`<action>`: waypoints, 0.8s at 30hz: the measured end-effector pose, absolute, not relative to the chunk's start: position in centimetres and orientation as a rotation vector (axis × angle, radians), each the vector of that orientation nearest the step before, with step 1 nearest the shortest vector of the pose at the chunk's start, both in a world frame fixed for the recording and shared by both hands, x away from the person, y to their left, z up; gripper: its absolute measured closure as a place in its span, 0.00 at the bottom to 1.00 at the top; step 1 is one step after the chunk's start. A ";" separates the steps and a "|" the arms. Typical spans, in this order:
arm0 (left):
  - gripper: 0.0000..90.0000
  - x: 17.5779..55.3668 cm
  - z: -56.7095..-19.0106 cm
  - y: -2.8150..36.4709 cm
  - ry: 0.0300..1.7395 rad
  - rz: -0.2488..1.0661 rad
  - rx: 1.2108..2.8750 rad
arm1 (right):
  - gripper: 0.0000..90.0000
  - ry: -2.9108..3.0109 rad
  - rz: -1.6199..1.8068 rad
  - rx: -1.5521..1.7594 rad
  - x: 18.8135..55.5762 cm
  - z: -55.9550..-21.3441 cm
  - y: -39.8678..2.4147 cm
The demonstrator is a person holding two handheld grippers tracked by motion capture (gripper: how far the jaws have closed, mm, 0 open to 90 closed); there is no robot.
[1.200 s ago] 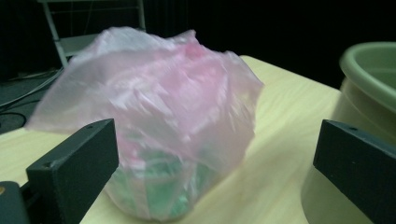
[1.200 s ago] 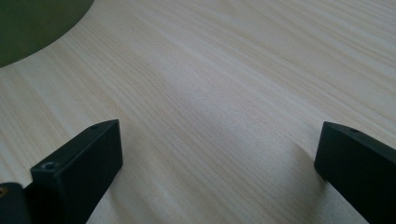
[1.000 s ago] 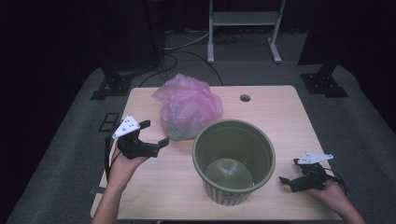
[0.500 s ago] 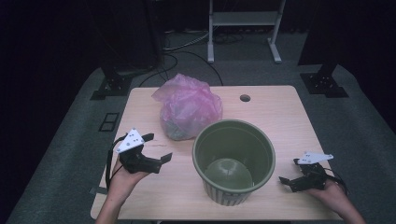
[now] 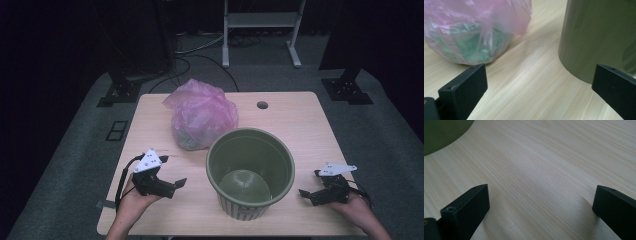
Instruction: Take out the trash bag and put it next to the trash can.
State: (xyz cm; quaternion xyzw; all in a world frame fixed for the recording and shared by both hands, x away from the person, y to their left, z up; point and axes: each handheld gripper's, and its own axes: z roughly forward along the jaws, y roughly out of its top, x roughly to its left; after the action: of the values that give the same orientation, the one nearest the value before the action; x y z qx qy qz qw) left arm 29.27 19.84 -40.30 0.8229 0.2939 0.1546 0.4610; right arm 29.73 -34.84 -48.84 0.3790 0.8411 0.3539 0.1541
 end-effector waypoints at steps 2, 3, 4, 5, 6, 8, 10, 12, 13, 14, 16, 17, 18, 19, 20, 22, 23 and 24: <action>0.00 29.3 -40.7 19.6 0.723 0.364 2.037 | 0.00 2.411 1.014 1.086 29.7 -48.8 -34.8; 0.00 29.4 -40.9 19.5 0.719 0.357 2.049 | 0.00 2.411 1.014 1.086 29.7 -48.8 -34.8; 0.00 29.5 -41.2 19.3 0.718 0.352 2.059 | 0.00 2.411 1.014 1.086 29.7 -48.8 -34.8; 0.00 29.5 -41.4 19.2 0.715 0.351 2.074 | 0.00 2.411 1.014 1.086 29.7 -48.8 -34.8; 0.00 29.5 -41.6 19.1 0.715 0.345 2.081 | 0.00 2.411 1.014 1.086 29.7 -48.8 -34.8; 0.00 29.6 -42.0 18.9 0.713 0.334 2.100 | 0.00 2.411 1.014 1.086 29.7 -48.8 -34.8; 0.00 29.8 -42.5 18.7 0.713 0.328 2.120 | 0.00 2.411 1.014 1.086 29.7 -48.8 -34.8; 0.00 29.9 -43.0 18.5 0.719 0.315 2.138 | 0.00 2.411 1.014 1.087 29.7 -48.8 -34.8; 0.00 30.0 -43.3 18.5 0.721 0.312 2.149 | 0.00 2.411 1.014 1.087 29.7 -48.8 -34.8; 0.00 30.1 -43.5 18.4 0.721 0.305 2.156 | 0.00 2.411 1.014 1.087 29.7 -48.8 -34.8; 0.00 30.1 -44.0 18.3 0.724 0.296 2.170 | 0.00 2.411 1.014 1.087 29.7 -48.8 -34.8; 0.00 30.2 -44.2 18.2 0.725 0.292 2.179 | 0.00 2.411 1.014 1.087 29.7 -48.8 -34.8; 0.00 30.2 -44.4 18.1 0.722 0.292 2.189 | 0.00 2.411 1.014 1.087 29.7 -48.8 -34.8; 0.00 30.2 -44.6 18.0 0.720 0.288 2.195 | 0.00 2.411 1.014 1.087 29.7 -48.8 -34.8; 0.00 30.3 -44.8 17.9 0.725 0.282 2.195 | 0.00 2.411 1.014 1.087 29.7 -48.8 -34.8; 0.00 30.3 -45.1 17.7 0.725 0.275 2.207 | 0.00 2.411 1.014 1.087 29.7 -48.8 -34.8; 0.00 30.4 -45.2 17.6 0.725 0.271 2.211 | 0.00 2.411 1.014 1.086 29.7 -48.8 -34.8; 0.00 30.4 -45.4 17.5 0.728 0.267 2.210 | 0.00 2.411 1.014 1.087 29.7 -48.8 -34.8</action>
State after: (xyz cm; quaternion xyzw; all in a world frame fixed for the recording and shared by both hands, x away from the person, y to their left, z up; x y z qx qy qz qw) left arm 30.40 17.50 -45.43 0.8693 0.2863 0.1052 0.3889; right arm 29.73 -34.84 -48.84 0.3791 0.8411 0.3538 0.1539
